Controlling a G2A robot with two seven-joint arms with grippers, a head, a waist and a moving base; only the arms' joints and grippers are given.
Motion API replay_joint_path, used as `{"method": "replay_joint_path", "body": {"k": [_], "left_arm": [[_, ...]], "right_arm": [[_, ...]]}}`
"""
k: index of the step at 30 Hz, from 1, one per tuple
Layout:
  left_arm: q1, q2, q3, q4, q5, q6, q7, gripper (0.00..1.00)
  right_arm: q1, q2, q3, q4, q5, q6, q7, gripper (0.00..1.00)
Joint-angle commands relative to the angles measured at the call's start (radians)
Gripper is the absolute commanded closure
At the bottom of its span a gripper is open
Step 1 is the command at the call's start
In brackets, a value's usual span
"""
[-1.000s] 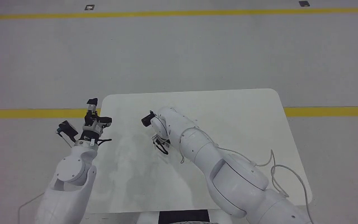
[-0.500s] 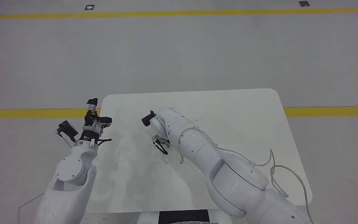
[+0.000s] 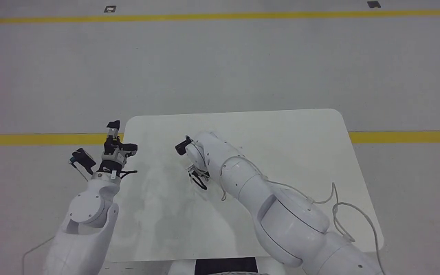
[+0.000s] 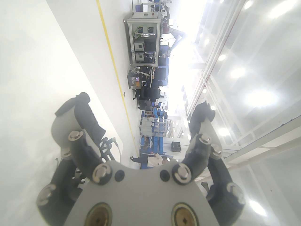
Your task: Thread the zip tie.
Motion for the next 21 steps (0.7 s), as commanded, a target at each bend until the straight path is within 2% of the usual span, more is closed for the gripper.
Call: {"method": "replay_joint_path", "body": {"k": [1, 21], "left_arm": [[0.0, 0.0, 0.0, 0.0, 0.0, 0.0, 0.0, 0.0], [0.0, 0.0, 0.0, 0.0, 0.0, 0.0, 0.0, 0.0]], "right_arm": [[0.002, 0.0, 0.001, 0.001, 0.0, 0.0, -0.001, 1.0], [-0.013, 0.001, -0.031, -0.028, -0.087, -0.007, -0.044, 0.97]]}}
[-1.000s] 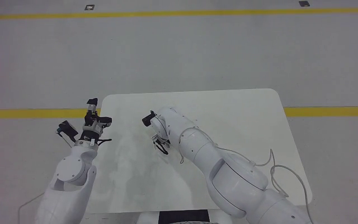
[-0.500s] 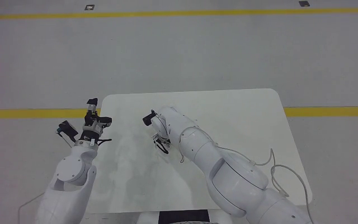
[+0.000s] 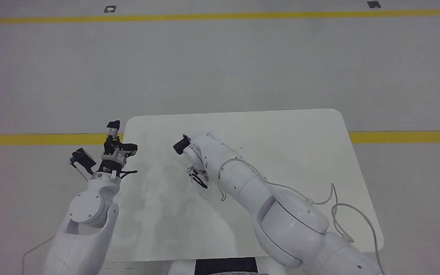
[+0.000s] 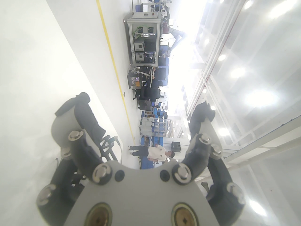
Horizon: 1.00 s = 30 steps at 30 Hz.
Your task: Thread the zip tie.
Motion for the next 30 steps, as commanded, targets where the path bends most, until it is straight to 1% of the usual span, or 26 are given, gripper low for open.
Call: {"method": "replay_joint_path", "body": {"k": [1, 4, 11, 14, 18, 20, 30], "left_arm": [[0.0, 0.0, 0.0, 0.0, 0.0, 0.0, 0.0, 0.0], [0.0, 0.0, 0.0, 0.0, 0.0, 0.0, 0.0, 0.0], [0.0, 0.0, 0.0, 0.0, 0.0, 0.0, 0.0, 0.0], [0.0, 0.0, 0.0, 0.0, 0.0, 0.0, 0.0, 0.0], [0.0, 0.0, 0.0, 0.0, 0.0, 0.0, 0.0, 0.0], [0.0, 0.0, 0.0, 0.0, 0.0, 0.0, 0.0, 0.0], [0.0, 0.0, 0.0, 0.0, 0.0, 0.0, 0.0, 0.0]], "right_arm": [[-0.004, 0.0, -0.004, -0.003, -0.01, 0.004, -0.002, 0.98], [-0.005, 0.001, -0.006, -0.01, -0.016, 0.004, -0.009, 0.97], [-0.01, 0.001, -0.027, -0.032, -0.061, 0.031, -0.005, 0.95], [-0.018, 0.002, -0.033, -0.04, -0.068, 0.035, 0.004, 0.92], [-0.023, 0.003, -0.037, -0.043, -0.072, 0.037, 0.009, 0.91], [-0.025, 0.004, -0.04, -0.042, -0.076, 0.041, 0.01, 0.89], [-0.027, 0.004, -0.036, -0.034, -0.058, 0.035, 0.016, 0.88]]}}
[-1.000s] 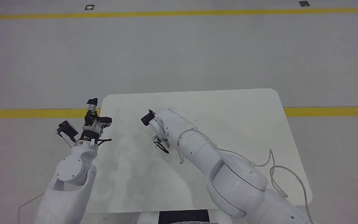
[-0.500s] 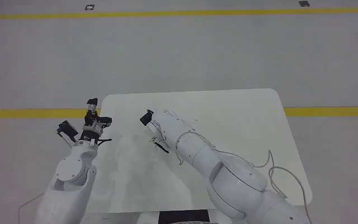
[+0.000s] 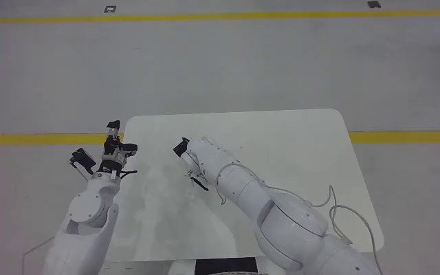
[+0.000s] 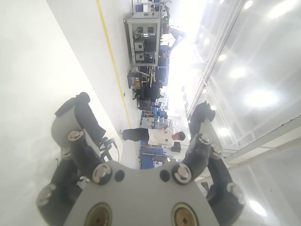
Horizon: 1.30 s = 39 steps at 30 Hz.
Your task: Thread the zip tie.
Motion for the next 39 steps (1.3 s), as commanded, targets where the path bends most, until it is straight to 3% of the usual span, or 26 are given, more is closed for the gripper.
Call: {"method": "replay_joint_path", "body": {"k": [1, 21, 28, 35, 39], "left_arm": [[0.0, 0.0, 0.0, 0.0, 0.0, 0.0, 0.0, 0.0], [0.0, 0.0, 0.0, 0.0, 0.0, 0.0, 0.0, 0.0], [0.0, 0.0, 0.0, 0.0, 0.0, 0.0, 0.0, 0.0], [0.0, 0.0, 0.0, 0.0, 0.0, 0.0, 0.0, 0.0], [0.0, 0.0, 0.0, 0.0, 0.0, 0.0, 0.0, 0.0]], "right_arm": [[0.001, 0.0, 0.002, 0.003, 0.005, 0.0, 0.001, 0.88], [0.006, -0.002, 0.017, 0.025, 0.041, 0.031, -0.004, 0.82], [0.008, -0.003, 0.021, 0.035, 0.047, 0.027, 0.0, 0.85], [0.011, -0.003, 0.022, 0.038, 0.047, 0.026, 0.003, 1.0], [0.014, -0.004, 0.023, 0.039, 0.047, 0.025, 0.002, 1.0]]}}
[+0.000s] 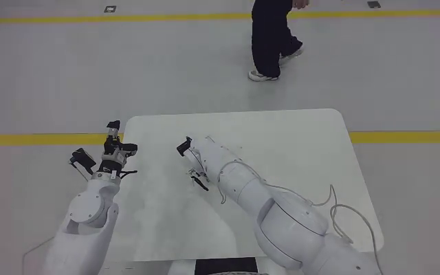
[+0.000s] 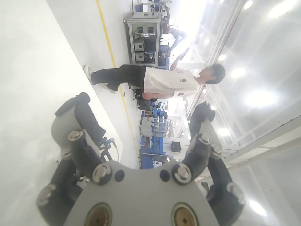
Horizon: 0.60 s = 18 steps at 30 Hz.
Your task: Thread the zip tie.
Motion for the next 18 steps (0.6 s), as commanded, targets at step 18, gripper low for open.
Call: {"method": "replay_joint_path", "body": {"k": [18], "left_arm": [[0.0, 0.0, 0.0, 0.0, 0.0, 0.0, 0.0, 0.0]], "right_arm": [[0.048, -0.001, 0.043, -0.002, 0.07, -0.049, 0.01, 1.0]]}}
